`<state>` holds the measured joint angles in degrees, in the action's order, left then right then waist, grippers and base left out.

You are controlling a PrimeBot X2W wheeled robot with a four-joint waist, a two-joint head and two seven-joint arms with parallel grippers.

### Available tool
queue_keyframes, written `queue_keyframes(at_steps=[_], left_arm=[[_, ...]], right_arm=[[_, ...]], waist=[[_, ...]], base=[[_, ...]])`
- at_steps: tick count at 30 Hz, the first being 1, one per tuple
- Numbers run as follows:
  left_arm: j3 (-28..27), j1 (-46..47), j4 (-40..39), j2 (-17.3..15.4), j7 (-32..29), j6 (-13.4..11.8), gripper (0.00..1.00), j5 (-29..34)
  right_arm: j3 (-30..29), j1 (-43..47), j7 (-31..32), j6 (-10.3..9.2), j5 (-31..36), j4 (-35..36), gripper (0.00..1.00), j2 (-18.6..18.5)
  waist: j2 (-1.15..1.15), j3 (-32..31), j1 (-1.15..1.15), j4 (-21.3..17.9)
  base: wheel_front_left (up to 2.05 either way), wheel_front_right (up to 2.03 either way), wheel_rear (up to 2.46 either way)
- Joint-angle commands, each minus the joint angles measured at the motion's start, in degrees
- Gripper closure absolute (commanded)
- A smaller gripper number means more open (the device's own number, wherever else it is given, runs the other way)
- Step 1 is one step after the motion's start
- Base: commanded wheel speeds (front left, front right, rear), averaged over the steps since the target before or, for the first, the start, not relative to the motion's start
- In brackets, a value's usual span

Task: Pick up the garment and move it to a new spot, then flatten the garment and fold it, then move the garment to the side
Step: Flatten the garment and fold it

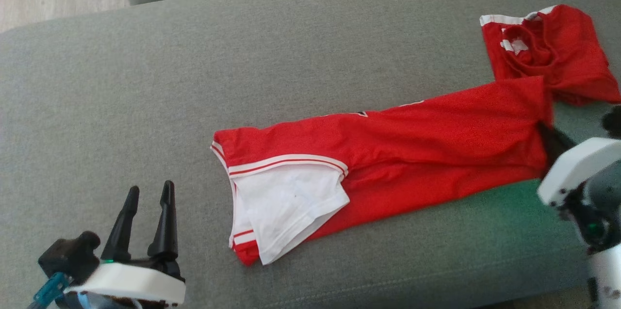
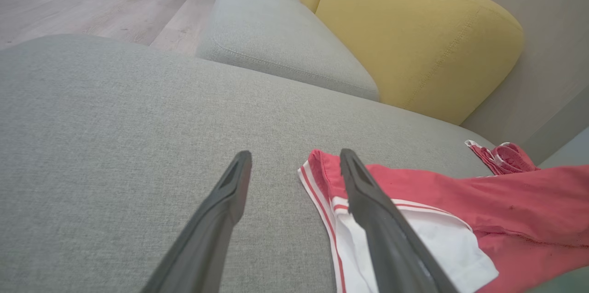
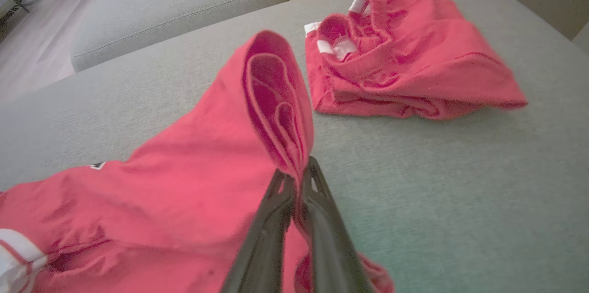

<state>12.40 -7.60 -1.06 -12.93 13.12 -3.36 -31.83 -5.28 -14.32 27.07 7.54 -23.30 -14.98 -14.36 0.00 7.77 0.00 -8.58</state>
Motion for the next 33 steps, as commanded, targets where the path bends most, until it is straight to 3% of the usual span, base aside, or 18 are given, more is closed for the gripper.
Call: queue_keyframes(at_steps=[1, 8, 17, 25, 33], left_arm=[[-1.8, 2.8, -1.9, -1.3, 0.0, -0.3, 0.0, 0.5], [-1.0, 3.0, -1.7, -1.2, -0.3, -0.2, 0.0, 0.5], [0.2, 2.9, -0.5, -0.3, -0.1, 0.4, 0.0, 0.0], [1.2, 2.8, 0.3, 0.5, 0.2, 0.9, 0.0, -0.3], [2.1, 3.0, 1.2, 0.9, 0.5, 1.3, 0.0, -0.3]], right_arm=[[1.7, -0.8, 0.3, -0.05, -0.8, 2.9, 1.0, 0.0], [8.8, 0.3, 1.4, -0.05, -4.1, 7.5, 1.0, 2.0], [19.3, 0.4, 1.8, -0.05, -11.0, 10.6, 1.0, 6.9], [25.2, -1.6, -0.5, -0.05, -15.4, 7.7, 1.0, 10.7], [31.8, -3.8, -5.0, -0.05, -22.4, 2.4, 1.0, 11.5]], waist=[[0.0, 0.0, 0.0, -0.2], [0.0, -0.7, 0.0, 0.5], [0.0, -2.8, 0.0, 4.3], [0.0, -3.6, 0.0, 8.4], [0.0, -3.8, 0.0, 12.0]], base=[[0.0, 0.0, 0.0], [0.0, 0.0, 0.0], [0.0, 0.0, 0.0], [0.0, 0.0, 0.0], [0.0, 0.0, 0.0]])
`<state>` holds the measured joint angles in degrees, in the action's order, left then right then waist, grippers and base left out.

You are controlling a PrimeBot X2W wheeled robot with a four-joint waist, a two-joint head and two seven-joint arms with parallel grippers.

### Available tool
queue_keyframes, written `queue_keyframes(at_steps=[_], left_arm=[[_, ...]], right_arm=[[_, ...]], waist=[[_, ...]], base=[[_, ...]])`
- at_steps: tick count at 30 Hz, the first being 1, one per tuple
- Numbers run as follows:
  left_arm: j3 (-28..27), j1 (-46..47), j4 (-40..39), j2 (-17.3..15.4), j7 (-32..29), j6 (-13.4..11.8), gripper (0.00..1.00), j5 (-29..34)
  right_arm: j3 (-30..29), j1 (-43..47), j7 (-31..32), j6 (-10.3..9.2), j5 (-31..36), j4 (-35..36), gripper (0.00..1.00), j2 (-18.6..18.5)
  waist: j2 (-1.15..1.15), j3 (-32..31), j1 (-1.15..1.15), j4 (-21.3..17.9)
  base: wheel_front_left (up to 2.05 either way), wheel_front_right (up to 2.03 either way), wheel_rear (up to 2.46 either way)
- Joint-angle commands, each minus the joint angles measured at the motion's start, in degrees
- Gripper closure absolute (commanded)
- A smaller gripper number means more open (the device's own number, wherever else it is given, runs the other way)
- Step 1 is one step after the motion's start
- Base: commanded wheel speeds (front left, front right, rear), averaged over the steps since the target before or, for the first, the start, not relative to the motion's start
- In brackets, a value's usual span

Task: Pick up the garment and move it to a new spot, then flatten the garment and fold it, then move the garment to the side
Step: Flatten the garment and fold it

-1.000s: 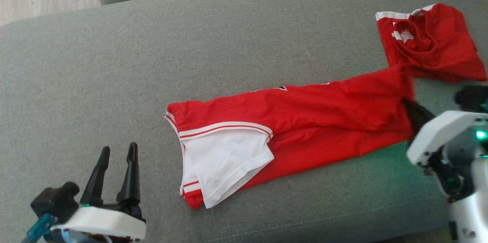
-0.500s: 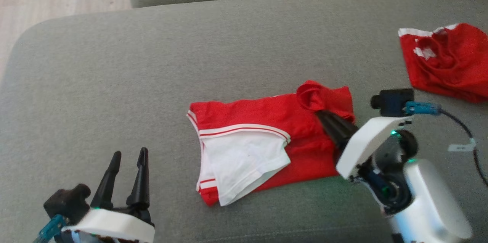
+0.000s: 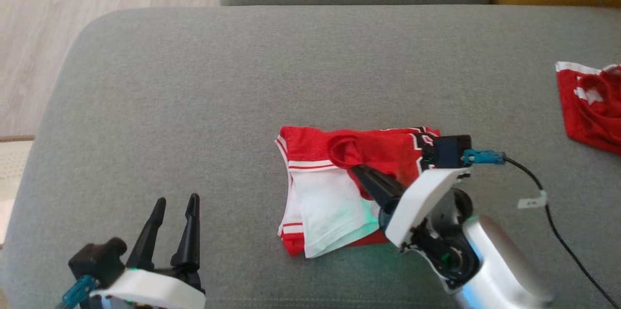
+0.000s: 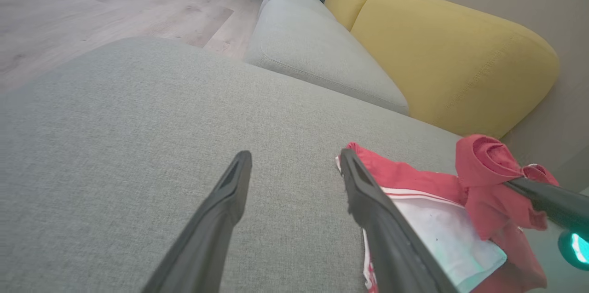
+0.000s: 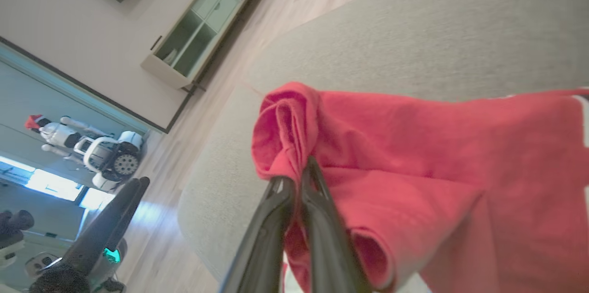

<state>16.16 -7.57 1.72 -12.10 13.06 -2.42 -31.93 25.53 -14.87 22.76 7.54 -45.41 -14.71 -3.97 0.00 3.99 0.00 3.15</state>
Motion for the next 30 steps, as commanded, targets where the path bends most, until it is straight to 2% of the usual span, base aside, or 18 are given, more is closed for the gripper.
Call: queue_keyframes(at_steps=[1, 14, 15, 17, 18, 24, 30], left_arm=[[-1.6, 3.0, -1.5, 0.1, 0.5, 0.4, 0.0, -0.2], [-0.6, 4.0, -0.6, 0.5, 0.7, 0.7, 0.0, -0.2], [-0.6, 4.1, -0.5, 0.5, 0.8, 0.7, 0.0, -0.2], [-0.6, 4.2, -0.4, 0.6, 0.8, 0.7, 0.0, -0.2], [-0.5, 4.3, -0.3, 0.6, 0.8, 0.7, 0.0, -0.2], [-0.4, 4.4, -0.2, 0.6, 0.9, 0.6, 0.0, -0.2], [-0.7, 4.5, -0.2, 0.7, 1.1, 0.4, 0.0, -0.2]], right_arm=[[1.8, -3.7, -1.5, -0.05, -1.3, 1.4, 1.0, 1.1], [10.9, -10.8, -11.2, -0.05, -11.0, -10.2, 0.98, 1.1], [11.7, -11.5, -12.0, -0.05, -11.6, -11.1, 0.73, 1.1], [13.4, -12.7, -13.4, -0.05, -13.2, -12.7, 0.09, 1.1], [14.3, -13.2, -14.1, -0.05, -14.0, -13.3, 0.0, 1.1], [18.0, -16.2, -18.5, -0.05, -17.9, -15.3, 0.0, 1.1], [17.4, -18.8, -24.4, -0.05, -17.6, -17.0, 0.0, 1.1]], waist=[[0.0, -0.1, 0.0, 0.5], [0.0, 0.6, 0.0, 2.4], [0.0, 0.7, 0.0, 2.5], [0.0, 0.8, 0.0, 2.6], [0.0, 0.8, 0.0, 2.6], [0.0, 1.0, 0.0, 2.2], [0.0, 1.1, 0.0, 1.2]], base=[[0.0, 0.0, 0.0], [0.0, 0.0, 0.0], [0.0, 0.0, 0.0], [0.0, 0.0, 0.0], [0.0, 0.0, 0.0], [0.0, 0.0, 0.0], [0.0, 0.0, 0.0]])
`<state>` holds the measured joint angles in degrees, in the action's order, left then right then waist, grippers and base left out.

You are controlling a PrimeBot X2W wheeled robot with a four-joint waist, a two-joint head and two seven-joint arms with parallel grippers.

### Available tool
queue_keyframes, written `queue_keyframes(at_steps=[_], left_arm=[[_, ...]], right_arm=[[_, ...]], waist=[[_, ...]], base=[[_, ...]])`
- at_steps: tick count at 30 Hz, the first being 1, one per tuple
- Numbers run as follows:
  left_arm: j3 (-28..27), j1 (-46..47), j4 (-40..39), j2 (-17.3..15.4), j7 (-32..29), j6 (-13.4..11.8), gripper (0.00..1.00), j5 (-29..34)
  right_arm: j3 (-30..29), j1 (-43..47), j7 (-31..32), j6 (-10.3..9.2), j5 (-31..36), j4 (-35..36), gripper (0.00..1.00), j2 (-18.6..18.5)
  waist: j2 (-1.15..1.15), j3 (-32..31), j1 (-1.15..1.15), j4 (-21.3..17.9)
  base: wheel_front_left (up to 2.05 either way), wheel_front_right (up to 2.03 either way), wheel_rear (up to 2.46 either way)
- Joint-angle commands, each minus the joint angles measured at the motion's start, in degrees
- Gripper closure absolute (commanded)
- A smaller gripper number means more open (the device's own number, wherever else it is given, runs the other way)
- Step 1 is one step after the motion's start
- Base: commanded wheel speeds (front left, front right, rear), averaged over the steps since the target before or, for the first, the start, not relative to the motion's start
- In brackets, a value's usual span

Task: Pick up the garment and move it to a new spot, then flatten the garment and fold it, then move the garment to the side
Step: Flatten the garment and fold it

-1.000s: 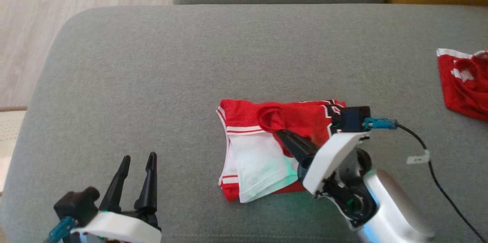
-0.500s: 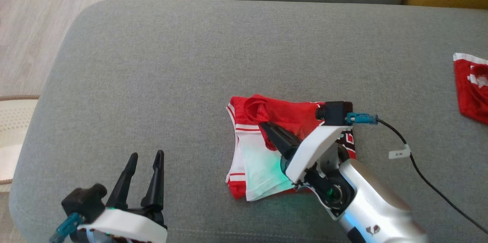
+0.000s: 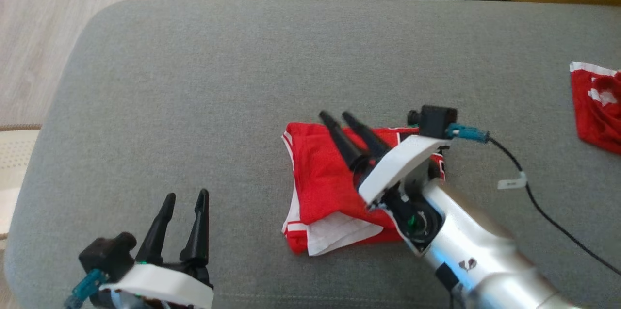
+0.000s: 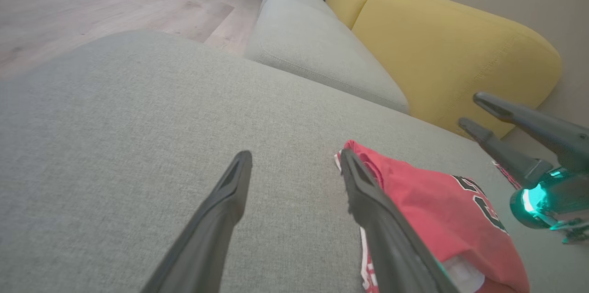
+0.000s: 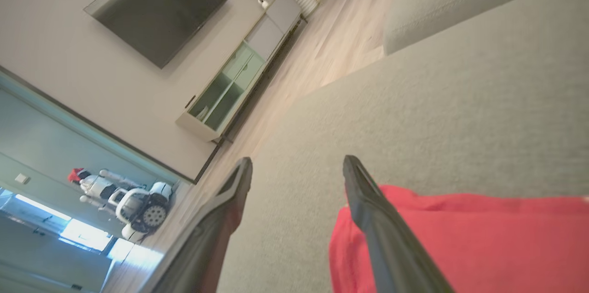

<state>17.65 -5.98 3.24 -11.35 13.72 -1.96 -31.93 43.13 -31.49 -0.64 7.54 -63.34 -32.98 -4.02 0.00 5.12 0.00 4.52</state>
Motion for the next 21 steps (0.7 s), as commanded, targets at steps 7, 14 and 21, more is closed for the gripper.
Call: queue_keyframes(at_steps=[7, 14, 21], left_arm=[[-2.4, 3.0, -2.0, -0.1, 0.7, -0.2, 0.0, 0.1], [-2.3, 3.1, -2.1, 0.0, 0.8, -0.3, 0.0, 0.6], [-2.1, 3.5, -2.0, 0.0, 0.9, -0.2, 0.0, 0.6]], right_arm=[[-4.6, -4.1, -6.9, -0.05, 7.7, -3.1, 0.0, 1.0], [-7.6, -2.2, -8.7, -0.05, 15.6, -3.7, 0.0, 0.2], [-8.4, 1.9, -7.5, -0.05, 20.5, -1.7, 0.31, 0.3]], waist=[[0.0, 0.2, 0.0, -1.9], [0.0, 0.4, 0.0, -3.2], [0.0, 0.7, 0.0, -3.6]], base=[[0.0, 0.0, 0.0], [0.0, 0.0, 0.0], [0.0, 0.0, 0.0]])
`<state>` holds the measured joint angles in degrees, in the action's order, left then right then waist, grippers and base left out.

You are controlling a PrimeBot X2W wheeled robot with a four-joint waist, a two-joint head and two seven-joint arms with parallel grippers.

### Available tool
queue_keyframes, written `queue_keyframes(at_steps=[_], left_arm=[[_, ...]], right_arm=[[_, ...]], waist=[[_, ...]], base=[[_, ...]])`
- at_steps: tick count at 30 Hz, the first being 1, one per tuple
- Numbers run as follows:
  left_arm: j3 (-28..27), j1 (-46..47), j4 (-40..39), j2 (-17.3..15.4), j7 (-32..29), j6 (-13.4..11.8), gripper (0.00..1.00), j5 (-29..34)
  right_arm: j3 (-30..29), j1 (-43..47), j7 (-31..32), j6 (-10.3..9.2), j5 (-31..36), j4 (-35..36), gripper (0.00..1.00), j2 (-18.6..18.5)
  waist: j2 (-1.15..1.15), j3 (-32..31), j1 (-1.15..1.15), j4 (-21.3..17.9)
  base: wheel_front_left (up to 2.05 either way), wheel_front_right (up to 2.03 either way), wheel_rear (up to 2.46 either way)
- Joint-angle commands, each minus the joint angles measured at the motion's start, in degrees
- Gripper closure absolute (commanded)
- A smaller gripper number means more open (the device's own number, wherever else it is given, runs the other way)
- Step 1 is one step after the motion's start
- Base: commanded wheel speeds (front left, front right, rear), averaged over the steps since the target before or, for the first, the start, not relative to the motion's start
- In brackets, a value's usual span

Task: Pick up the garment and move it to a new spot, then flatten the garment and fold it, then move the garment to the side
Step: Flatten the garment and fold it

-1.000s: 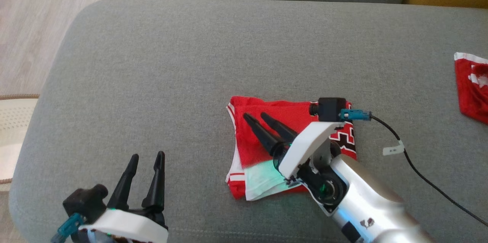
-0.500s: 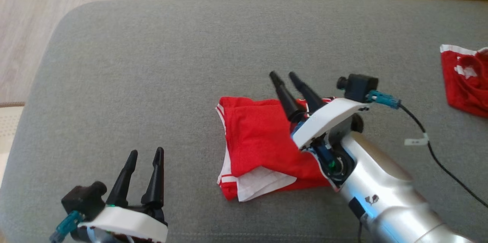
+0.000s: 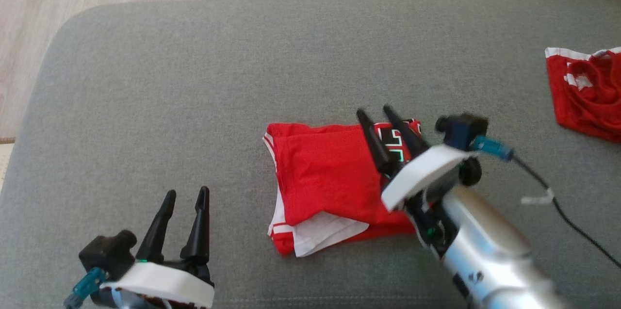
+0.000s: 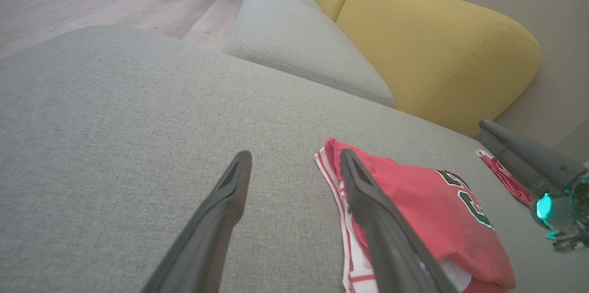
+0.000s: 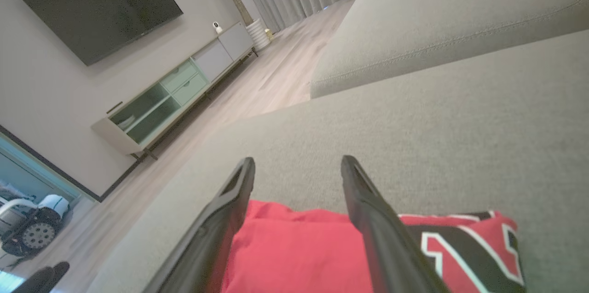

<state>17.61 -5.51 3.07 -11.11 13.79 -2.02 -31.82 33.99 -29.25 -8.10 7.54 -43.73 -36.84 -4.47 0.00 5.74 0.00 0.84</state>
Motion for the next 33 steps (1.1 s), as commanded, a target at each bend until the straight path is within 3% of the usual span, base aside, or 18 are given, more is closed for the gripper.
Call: queue_keyframes(at_steps=[1, 2, 5, 6, 16, 25, 33], left_arm=[[-2.1, 3.1, -1.9, -0.3, 0.8, -0.2, 0.0, 0.5], [-2.0, 3.2, -1.8, -0.2, 0.8, -0.2, 0.0, 0.5], [-1.9, 3.4, -1.7, -0.2, 0.8, -0.1, 0.0, 0.5], [-1.9, 3.5, -1.7, -0.2, 0.9, -0.1, 0.0, 0.5], [-1.7, 4.0, -1.3, -0.2, 0.9, 0.0, 0.0, 0.4], [-1.9, 3.5, -1.1, -0.3, 1.0, -0.2, 0.0, 0.2], [-1.8, 3.0, -0.9, -0.4, 1.0, -0.3, 0.0, 0.1]], right_arm=[[0.8, -0.3, 0.0, -0.05, 0.9, 2.1, 0.31, 0.8], [1.4, 0.4, 0.4, -0.05, 1.7, 2.4, 0.59, 0.8], [4.0, 2.4, 2.1, -0.05, 3.2, 3.1, 0.94, 1.1], [4.8, 2.9, 2.5, -0.05, 3.6, 3.1, 1.0, 1.1], [12.8, 4.5, 4.4, -0.05, 6.0, -2.2, 1.0, 1.5], [21.1, 4.6, 5.6, -0.05, 2.5, -3.1, 1.0, 1.6], [23.1, 2.4, 0.5, -0.05, 0.9, -2.3, 1.0, 1.6]], waist=[[0.0, 0.1, 0.0, 0.0], [0.0, 0.1, 0.0, 0.1], [0.0, 0.3, 0.0, 0.5], [0.0, 0.4, 0.0, 0.6], [0.0, 0.4, 0.0, 3.0], [0.0, -0.2, 0.0, 3.3], [0.0, -1.2, 0.0, 2.3]], base=[[0.0, 0.0, 0.0], [0.0, 0.0, 0.0], [0.0, 0.0, 0.0], [0.0, 0.0, 0.0], [0.0, 0.0, 0.0], [0.0, 0.0, 0.0], [0.0, 0.0, 0.0]])
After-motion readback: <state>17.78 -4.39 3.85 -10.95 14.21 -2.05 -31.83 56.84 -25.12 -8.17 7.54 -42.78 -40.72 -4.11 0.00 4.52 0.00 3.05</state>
